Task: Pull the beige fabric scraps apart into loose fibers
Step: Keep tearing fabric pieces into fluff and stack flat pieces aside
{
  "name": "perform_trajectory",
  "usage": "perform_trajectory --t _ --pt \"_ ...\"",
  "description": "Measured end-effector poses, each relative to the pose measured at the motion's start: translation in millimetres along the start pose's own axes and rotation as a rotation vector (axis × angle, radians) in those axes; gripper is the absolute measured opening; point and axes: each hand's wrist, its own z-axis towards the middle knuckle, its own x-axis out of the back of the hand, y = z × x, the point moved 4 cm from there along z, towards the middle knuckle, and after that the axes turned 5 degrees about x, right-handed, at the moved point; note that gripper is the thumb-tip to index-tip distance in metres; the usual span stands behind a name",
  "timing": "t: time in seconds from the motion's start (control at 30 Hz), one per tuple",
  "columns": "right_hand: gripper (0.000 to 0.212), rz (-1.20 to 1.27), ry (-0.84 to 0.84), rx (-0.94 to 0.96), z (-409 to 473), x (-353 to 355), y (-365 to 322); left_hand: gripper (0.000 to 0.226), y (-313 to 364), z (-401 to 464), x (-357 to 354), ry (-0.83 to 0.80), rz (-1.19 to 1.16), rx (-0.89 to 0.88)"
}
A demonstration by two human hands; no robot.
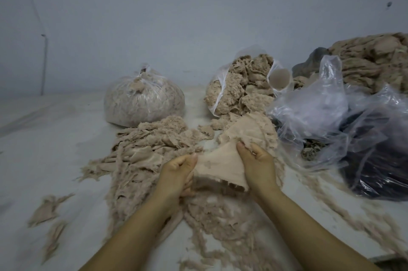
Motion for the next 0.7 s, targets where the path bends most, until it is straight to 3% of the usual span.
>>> perform_trajectory --t 0.07,0.17,0.23,0.3,0.37,0.43,0.53,0.7 --pt "0.037 -0.112 0.022 -0.034 11 9 1 0.022 3 2 12 0.019 0.118 0.036" --pt "0.017 -0.651 -0.035 0.009 19 24 2 0.023 8 5 39 0.033 0.495 0.009" --pt "0.029 -0.915 -0.055 0.116 12 23 1 0.016 13 6 55 0.071 0.751 -0.065" --pt "0.022 -0.853 -0.111 0.259 -3 6 -4 0.006 16 7 68 0.070 0.963 -0.101" --pt "0.010 -0.728 -0.356 0.298 -28 -24 -4 0.025 10 8 74 -0.022 1.164 -0.106" --pt "0.014 -0.638 -0.609 0.263 -53 -54 1 0.033 0 8 73 -0.085 1.294 -0.137" --pt "0.036 -0.559 -0.733 0.228 -71 -85 8 0.012 -3 8 67 0.039 1.214 -0.270" --pt "0.060 -0.501 -0.495 0.154 -71 -90 -2 0.014 19 20 79 0.313 0.891 -0.289"
